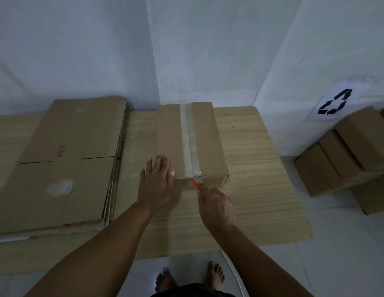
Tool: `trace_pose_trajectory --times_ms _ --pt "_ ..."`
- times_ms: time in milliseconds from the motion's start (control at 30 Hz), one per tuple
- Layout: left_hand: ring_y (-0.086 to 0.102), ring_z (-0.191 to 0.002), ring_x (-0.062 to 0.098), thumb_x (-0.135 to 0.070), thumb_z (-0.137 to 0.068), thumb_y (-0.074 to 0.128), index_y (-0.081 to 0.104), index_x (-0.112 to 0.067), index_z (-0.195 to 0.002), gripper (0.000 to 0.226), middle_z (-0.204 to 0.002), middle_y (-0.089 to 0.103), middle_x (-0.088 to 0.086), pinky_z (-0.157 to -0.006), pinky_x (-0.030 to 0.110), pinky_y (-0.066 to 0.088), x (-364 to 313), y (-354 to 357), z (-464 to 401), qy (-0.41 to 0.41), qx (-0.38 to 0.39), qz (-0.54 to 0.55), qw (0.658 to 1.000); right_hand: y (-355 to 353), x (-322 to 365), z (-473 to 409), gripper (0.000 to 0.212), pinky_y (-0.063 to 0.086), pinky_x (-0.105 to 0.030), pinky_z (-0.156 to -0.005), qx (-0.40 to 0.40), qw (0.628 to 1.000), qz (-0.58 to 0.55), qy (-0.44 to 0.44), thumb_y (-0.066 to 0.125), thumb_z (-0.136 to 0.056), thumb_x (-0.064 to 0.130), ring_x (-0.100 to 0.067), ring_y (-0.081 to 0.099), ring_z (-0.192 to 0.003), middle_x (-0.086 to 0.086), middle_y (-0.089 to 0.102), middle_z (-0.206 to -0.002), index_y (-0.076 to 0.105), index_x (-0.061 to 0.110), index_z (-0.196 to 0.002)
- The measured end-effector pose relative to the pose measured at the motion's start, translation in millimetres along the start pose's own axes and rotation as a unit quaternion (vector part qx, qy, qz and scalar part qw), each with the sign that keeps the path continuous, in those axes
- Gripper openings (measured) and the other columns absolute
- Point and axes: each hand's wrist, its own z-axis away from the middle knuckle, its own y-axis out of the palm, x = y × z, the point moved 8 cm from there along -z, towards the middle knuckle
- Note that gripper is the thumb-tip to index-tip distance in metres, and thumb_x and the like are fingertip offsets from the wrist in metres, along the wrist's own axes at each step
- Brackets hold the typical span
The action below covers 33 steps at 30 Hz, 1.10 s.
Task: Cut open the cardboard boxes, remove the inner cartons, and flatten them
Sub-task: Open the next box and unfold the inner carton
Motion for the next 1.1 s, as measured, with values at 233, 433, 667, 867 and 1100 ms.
trace_pose_trajectory --times_ms 233,433,667,867,1100 --pt "-0.003 -0.154 0.029 -0.060 -0.092 -0.003 0.009 -0.024 -0.160 0.078 -0.168 -0.001 0.000 -0.124 0.050 0.006 2.2 -3.3 -1.3 0.007 -0.015 -0.015 1.000 -15.0 -45.8 -8.8 0.037 0.034 -0.016 -0.047 0.047 0.997 0.017 0.057 0.043 -0.107 0.028 -0.008 0.051 -0.055 -0.001 0.061 -0.081 0.053 0.027 -0.142" --pt "-0.008 -0.153 0.029 -0.062 -0.089 -0.008 0.003 -0.023 -0.160 0.081 -0.167 -0.007 0.000 -0.124 0.047 0.002 2.9 1.2 -1.6 -0.004 -0.004 -0.019 1.000 -27.8 -84.9 3.1 0.029 0.033 -0.016 -0.045 0.024 0.996 -0.073 -0.045 0.050 -0.101 0.034 -0.002 0.042 -0.046 0.013 0.050 -0.065 0.064 0.025 -0.125" --pt "-0.007 -0.154 0.030 -0.055 -0.100 0.009 0.012 -0.020 -0.160 0.070 -0.168 0.001 0.003 -0.123 0.051 0.003 -8.8 -0.4 3.8 -0.002 0.005 -0.024 1.000 -40.8 -83.0 13.2 0.033 0.042 -0.014 -0.041 -0.065 0.989 -0.135 0.003 0.044 -0.102 0.030 -0.003 0.055 -0.048 0.009 0.061 -0.064 0.062 0.016 -0.126" --pt "0.037 -0.140 0.039 -0.050 -0.093 0.035 0.068 -0.014 -0.120 0.056 -0.129 0.059 0.008 -0.111 0.063 0.031 -8.9 -32.2 -8.8 0.061 -0.093 0.022 0.994 -43.7 -45.5 -43.6 0.034 0.036 -0.013 -0.050 -0.065 0.976 -0.176 0.106 0.042 -0.105 0.028 -0.009 0.061 -0.058 0.002 0.068 -0.072 0.055 0.024 -0.136" --pt "0.049 -0.123 0.033 -0.036 -0.094 0.044 0.067 -0.008 -0.116 0.043 -0.118 0.061 0.009 -0.113 0.044 0.035 -5.6 -53.5 -51.2 0.124 -0.134 0.052 0.982 -31.3 -7.1 -127.2 0.034 0.043 -0.032 -0.064 -0.028 0.988 -0.111 0.104 0.040 -0.104 0.025 -0.027 0.062 -0.075 -0.006 0.071 -0.092 0.052 0.029 -0.135"
